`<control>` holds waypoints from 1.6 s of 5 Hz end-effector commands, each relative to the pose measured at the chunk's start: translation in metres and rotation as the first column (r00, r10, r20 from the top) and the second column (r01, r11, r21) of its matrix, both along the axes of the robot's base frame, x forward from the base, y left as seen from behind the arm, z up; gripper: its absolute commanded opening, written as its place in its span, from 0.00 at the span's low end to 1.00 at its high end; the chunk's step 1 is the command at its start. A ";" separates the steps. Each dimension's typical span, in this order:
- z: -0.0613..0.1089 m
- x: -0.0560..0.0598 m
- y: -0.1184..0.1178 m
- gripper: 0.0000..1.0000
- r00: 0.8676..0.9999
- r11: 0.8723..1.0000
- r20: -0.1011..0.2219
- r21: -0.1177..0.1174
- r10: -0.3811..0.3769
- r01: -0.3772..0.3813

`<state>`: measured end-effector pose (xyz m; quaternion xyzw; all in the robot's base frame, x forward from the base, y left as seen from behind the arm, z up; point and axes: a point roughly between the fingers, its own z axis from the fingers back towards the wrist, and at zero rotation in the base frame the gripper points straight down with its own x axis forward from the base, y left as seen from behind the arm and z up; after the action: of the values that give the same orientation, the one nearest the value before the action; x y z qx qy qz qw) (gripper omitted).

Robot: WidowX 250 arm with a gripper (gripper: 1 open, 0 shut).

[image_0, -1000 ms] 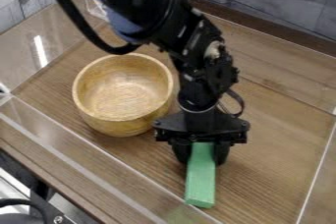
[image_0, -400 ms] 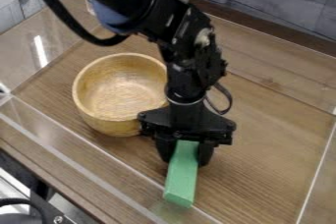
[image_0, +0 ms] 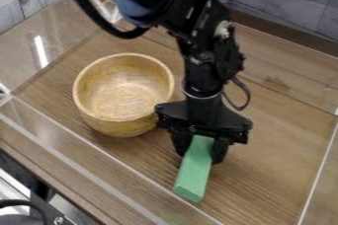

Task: Move green object from inside the wooden bowl to the table next to it

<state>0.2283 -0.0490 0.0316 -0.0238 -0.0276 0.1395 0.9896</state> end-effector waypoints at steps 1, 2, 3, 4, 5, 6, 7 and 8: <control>0.005 0.010 -0.002 0.00 0.999 1.000 0.044 -0.007 0.005 -0.004; 0.001 0.008 0.001 0.00 0.999 1.000 0.040 -0.007 0.023 -0.022; -0.003 0.006 0.003 0.00 0.999 0.999 0.037 -0.006 0.037 -0.037; -0.006 0.007 0.002 0.00 0.993 0.994 0.034 -0.006 0.111 -0.111; -0.007 0.008 0.002 0.00 0.983 0.983 0.030 -0.005 0.181 -0.181; 0.015 0.009 0.001 0.00 0.979 0.981 0.052 -0.025 0.195 -0.194; 0.027 0.023 -0.010 0.00 0.987 0.989 0.080 -0.050 0.142 -0.139; 0.017 0.031 -0.018 0.00 0.991 0.994 0.081 -0.044 0.102 -0.098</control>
<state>0.2477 -0.0638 0.0363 -0.0378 -0.0438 0.1915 0.9798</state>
